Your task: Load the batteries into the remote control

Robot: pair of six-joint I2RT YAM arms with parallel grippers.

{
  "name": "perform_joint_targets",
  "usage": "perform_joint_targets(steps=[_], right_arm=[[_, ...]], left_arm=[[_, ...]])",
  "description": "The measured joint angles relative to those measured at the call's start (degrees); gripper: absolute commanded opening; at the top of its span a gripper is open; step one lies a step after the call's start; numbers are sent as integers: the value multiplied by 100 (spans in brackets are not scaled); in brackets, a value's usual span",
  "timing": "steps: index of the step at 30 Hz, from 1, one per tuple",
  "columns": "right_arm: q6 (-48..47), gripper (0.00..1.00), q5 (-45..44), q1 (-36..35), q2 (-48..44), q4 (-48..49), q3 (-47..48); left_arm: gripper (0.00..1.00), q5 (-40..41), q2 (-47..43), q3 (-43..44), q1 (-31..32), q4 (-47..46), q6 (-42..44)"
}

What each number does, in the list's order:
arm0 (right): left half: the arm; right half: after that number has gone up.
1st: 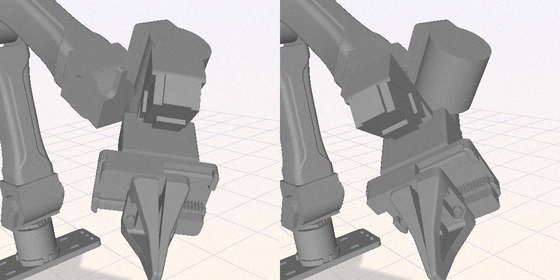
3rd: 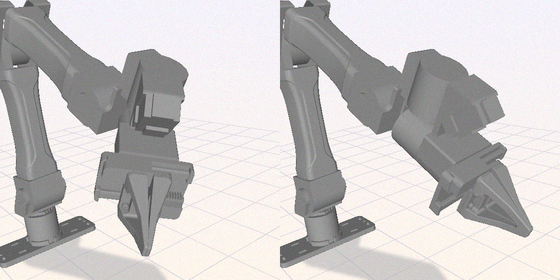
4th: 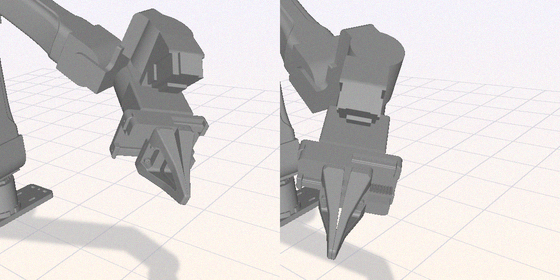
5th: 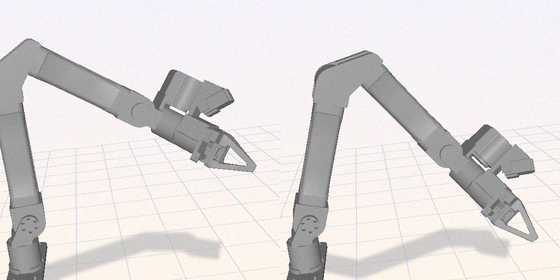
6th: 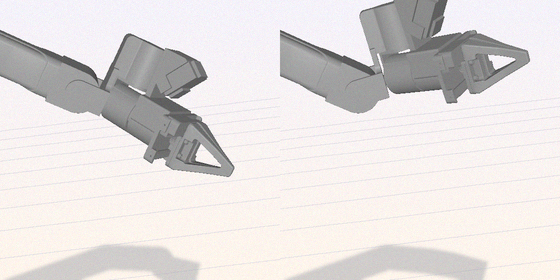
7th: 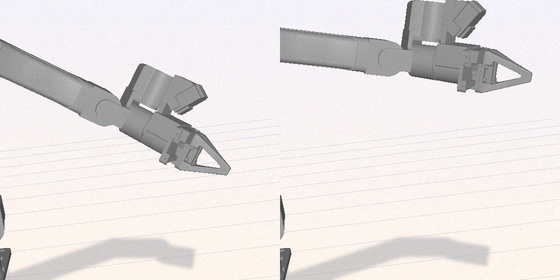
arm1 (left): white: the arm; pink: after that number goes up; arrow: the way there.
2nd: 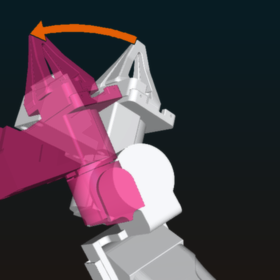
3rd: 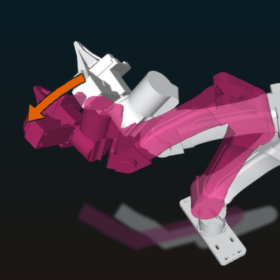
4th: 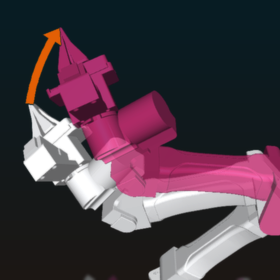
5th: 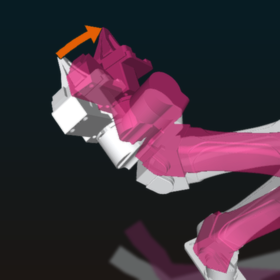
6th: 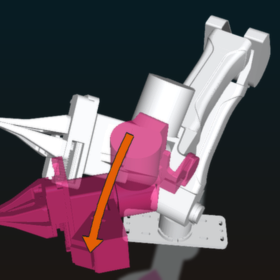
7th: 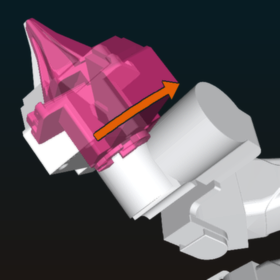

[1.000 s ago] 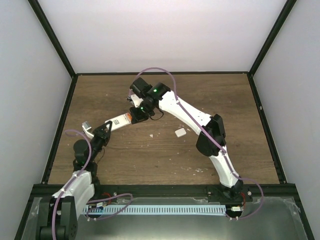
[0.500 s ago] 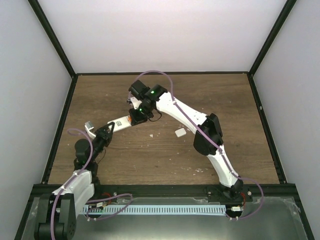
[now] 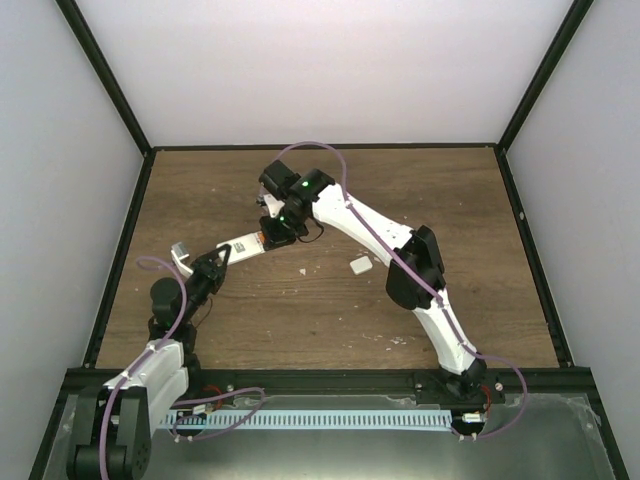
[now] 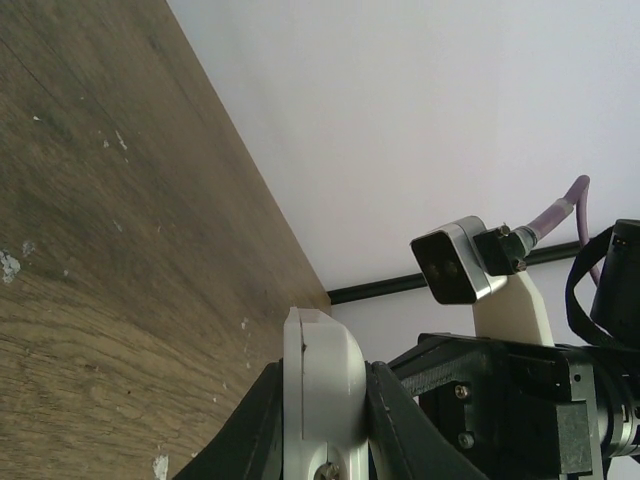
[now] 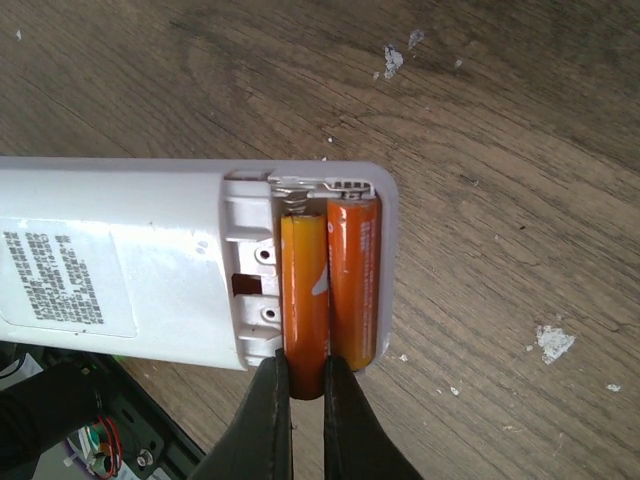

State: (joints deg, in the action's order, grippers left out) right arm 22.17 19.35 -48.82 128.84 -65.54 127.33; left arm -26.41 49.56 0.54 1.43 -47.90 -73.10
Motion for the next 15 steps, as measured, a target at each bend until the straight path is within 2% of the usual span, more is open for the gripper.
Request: perform_joint_targets(steps=[15], right_arm=[[195,1,201,79,87,0,13]], left_arm=[[0,-22,61,0,11,2,70]])
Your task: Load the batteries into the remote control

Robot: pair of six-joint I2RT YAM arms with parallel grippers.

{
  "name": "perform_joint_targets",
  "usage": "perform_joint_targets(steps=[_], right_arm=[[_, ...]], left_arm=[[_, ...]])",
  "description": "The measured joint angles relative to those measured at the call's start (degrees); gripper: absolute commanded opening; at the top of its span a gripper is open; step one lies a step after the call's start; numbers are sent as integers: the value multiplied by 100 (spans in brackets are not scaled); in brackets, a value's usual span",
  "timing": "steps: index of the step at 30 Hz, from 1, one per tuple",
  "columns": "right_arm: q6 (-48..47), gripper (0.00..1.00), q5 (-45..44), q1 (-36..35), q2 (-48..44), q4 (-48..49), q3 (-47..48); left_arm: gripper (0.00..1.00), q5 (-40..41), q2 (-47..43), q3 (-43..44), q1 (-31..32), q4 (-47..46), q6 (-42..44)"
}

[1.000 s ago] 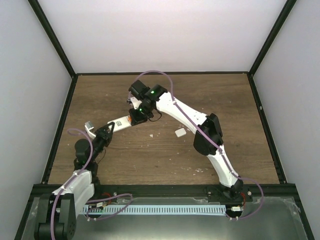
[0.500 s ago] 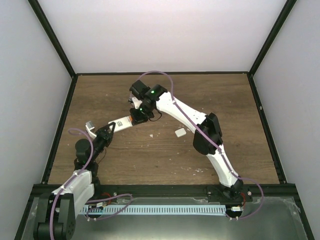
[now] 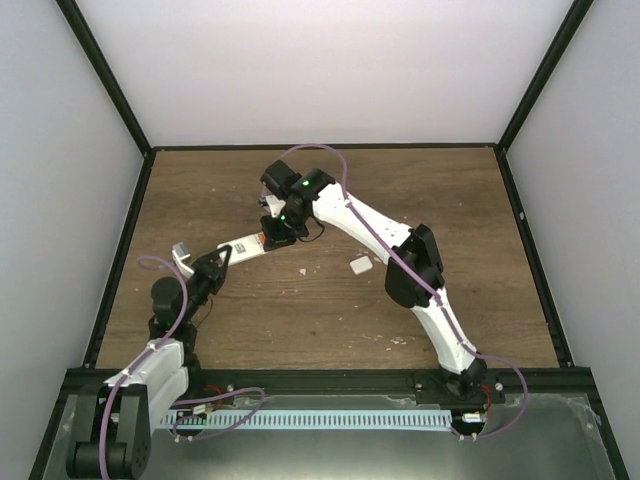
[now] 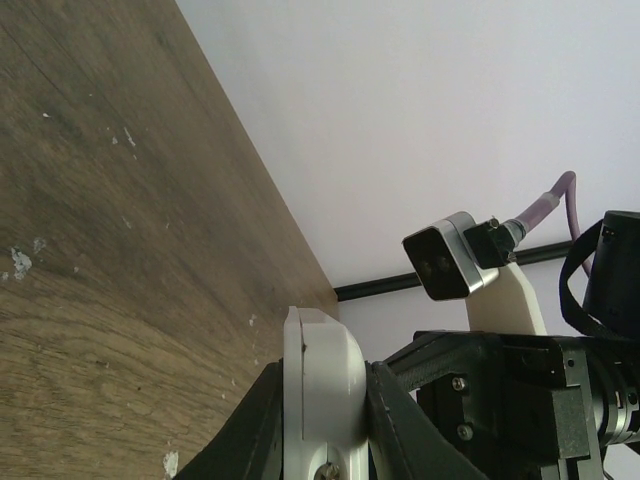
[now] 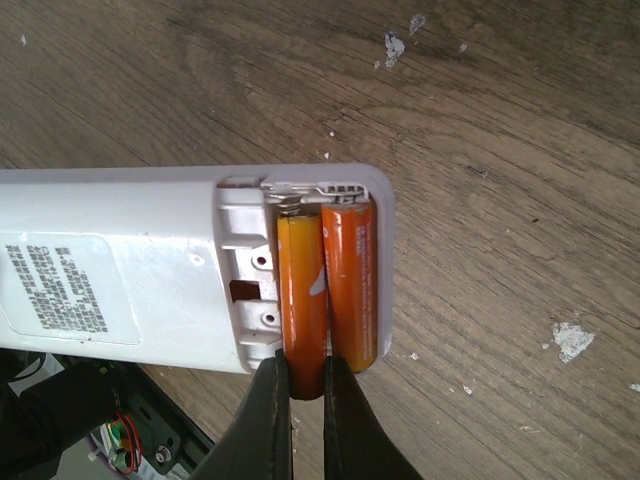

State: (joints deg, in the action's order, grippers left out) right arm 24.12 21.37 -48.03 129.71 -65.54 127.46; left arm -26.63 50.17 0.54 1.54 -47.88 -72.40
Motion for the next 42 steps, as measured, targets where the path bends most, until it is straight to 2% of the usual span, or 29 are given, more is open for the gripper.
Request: perform_joint_targets(steps=[11,22,33,39,42], right_arm=[[44,2,76,24,74,0,33],[85,13,-22,59,74,116,55],[68,30,-42,105,50,234,57],[13,40,-138,101,-278,538,35],[-33,52,-223,114,-754,949,-330]], left_arm=[[0,42,61,0,39,2,46],[0,-15,55,0,66,22,31],[0,-52,-20,0,76,42,-111],[0,-63,-48,17,76,42,-225],[0,-63,-55,44,76,48,-352]])
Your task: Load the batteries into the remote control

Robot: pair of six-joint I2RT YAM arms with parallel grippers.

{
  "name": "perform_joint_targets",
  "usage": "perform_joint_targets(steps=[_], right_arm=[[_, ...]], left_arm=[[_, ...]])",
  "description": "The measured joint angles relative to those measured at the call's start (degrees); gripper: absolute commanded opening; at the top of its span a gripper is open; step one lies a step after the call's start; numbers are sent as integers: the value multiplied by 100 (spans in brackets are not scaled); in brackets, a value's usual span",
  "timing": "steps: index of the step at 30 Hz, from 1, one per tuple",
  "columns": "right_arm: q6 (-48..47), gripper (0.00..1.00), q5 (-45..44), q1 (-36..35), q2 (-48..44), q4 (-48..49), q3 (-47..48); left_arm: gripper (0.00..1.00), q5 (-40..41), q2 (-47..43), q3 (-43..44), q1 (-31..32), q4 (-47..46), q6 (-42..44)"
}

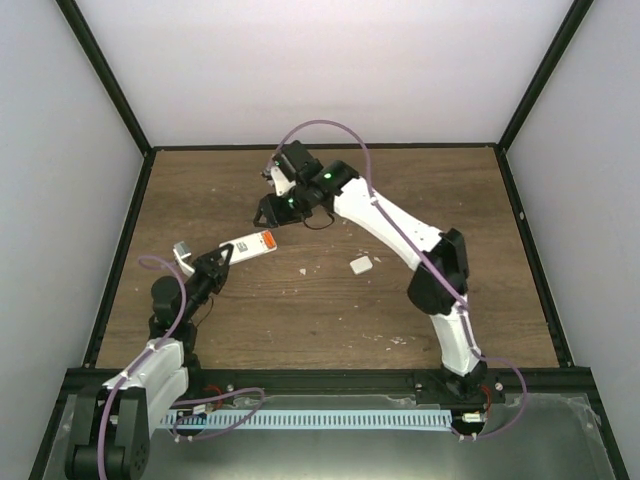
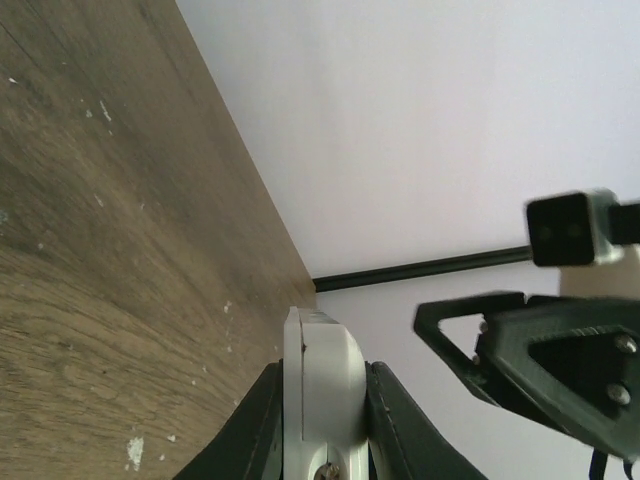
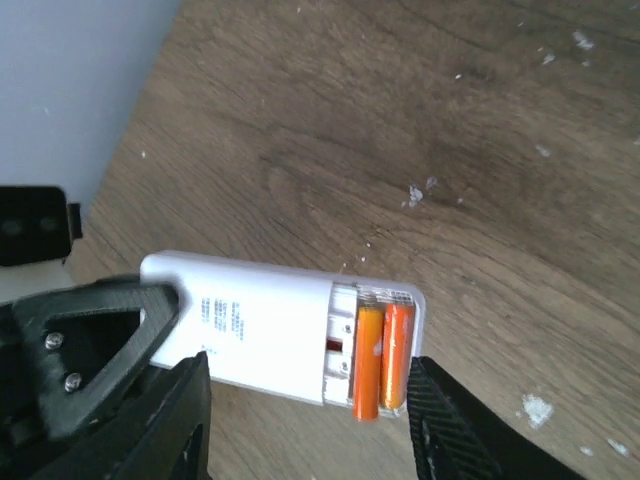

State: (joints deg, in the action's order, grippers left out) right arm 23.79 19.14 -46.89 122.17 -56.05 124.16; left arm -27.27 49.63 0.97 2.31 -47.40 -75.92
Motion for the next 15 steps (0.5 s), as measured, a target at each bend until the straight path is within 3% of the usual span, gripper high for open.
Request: perform_joint_targets(steps=[2,7,15], right_arm=[[-35,57,-28,37,-474,345,-525],[-2,57,374,444,-1572,1252,-2022],[313,57,1650,1204,-1880,2096,-3379]], left_arm=[[0,-17,-22,50,0,39,-109],[0,-166,-144,339,0,221,-621],[0,-492,-192,520,0,258,-1613]])
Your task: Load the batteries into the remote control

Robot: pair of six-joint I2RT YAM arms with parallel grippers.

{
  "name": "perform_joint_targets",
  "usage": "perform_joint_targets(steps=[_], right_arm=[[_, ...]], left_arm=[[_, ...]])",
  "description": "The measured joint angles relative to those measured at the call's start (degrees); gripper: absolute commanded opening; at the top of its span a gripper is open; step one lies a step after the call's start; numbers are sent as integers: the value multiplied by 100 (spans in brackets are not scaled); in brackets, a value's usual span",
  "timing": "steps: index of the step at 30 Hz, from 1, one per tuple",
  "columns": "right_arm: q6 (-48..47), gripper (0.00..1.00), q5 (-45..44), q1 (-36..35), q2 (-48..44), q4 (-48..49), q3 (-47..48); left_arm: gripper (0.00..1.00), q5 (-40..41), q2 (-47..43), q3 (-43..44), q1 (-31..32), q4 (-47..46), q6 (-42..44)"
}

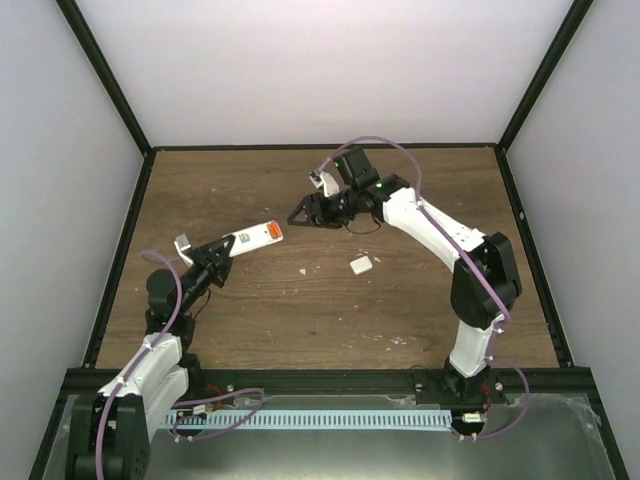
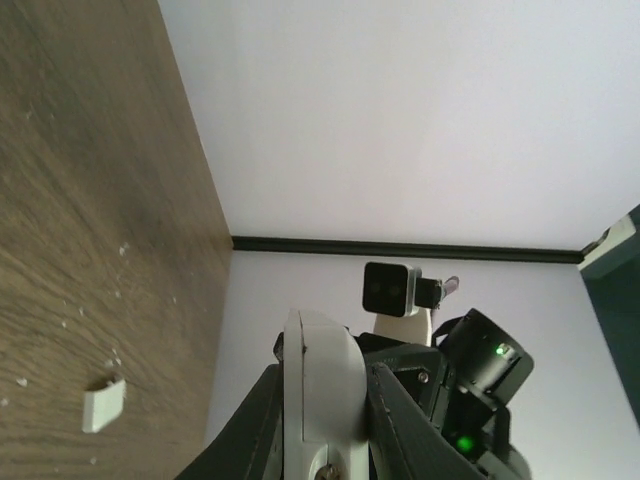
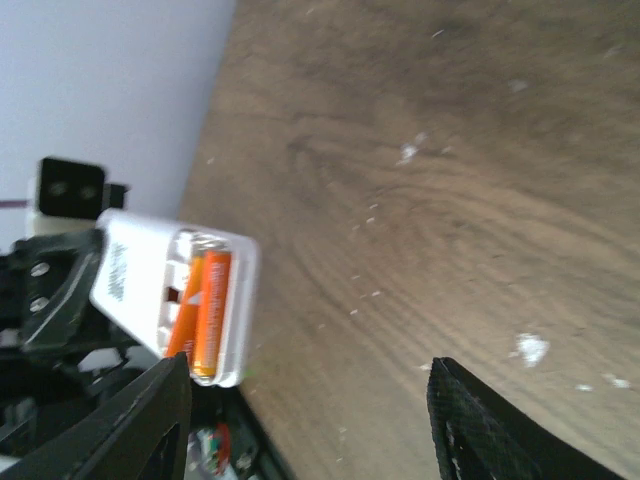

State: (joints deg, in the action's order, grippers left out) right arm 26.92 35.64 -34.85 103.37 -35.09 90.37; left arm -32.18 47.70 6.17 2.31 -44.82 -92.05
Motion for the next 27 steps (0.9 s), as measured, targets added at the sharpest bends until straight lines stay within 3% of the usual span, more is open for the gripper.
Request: perform_joint_targets(steps=[11,20,27], right_arm=[[527,57,1445,-103,11,737,-240],[625,57,1759,-175,168,796,-245],[658,49,1864,-293,376,811,-245]], left_arm=[[0,-382,24,0,7,-39,-839],[0,-483,216,52,11,-267,-1126],[0,-546,313,164,11,-376,-1172]])
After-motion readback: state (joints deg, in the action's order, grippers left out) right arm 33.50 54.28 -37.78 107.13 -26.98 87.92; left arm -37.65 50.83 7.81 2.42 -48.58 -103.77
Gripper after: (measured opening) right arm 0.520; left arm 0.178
